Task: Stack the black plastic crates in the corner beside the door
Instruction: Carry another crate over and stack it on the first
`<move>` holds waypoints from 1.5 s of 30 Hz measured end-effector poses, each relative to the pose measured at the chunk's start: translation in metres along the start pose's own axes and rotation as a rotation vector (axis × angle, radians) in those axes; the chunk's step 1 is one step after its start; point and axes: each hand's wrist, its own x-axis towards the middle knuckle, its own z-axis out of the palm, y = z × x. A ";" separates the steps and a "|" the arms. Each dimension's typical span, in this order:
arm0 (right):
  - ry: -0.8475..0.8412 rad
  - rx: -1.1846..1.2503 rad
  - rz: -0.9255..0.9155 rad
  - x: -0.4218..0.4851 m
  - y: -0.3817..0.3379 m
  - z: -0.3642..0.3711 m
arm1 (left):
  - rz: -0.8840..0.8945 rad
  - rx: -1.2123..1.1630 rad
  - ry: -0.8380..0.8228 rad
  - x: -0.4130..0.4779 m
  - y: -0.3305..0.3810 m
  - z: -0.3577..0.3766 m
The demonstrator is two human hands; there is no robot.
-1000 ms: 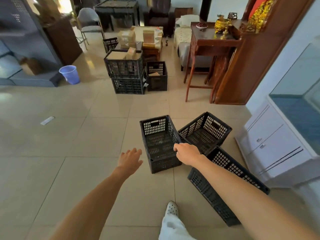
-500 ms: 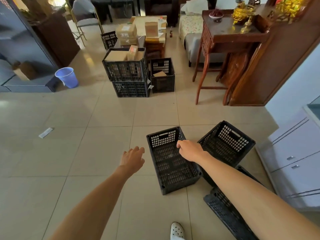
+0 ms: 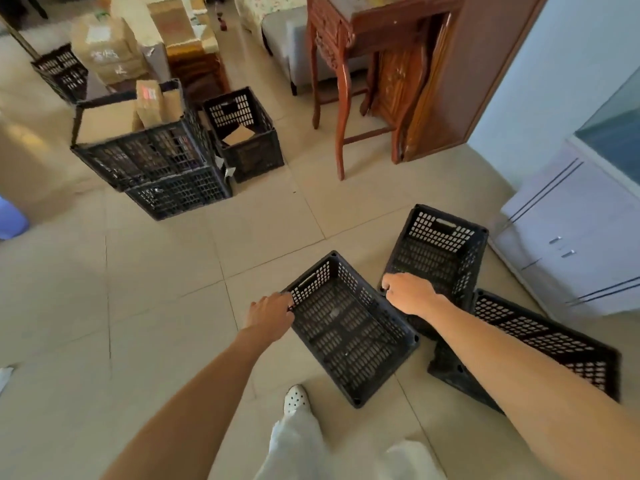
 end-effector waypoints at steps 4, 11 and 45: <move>-0.007 0.100 0.086 0.032 -0.008 0.018 | 0.039 0.045 -0.104 0.050 -0.029 -0.001; -0.061 0.098 0.179 0.069 0.028 0.065 | 0.070 0.097 -0.310 0.113 -0.046 0.058; -0.055 -0.084 0.102 0.337 0.081 0.302 | -0.618 -0.764 0.036 0.240 -0.038 0.387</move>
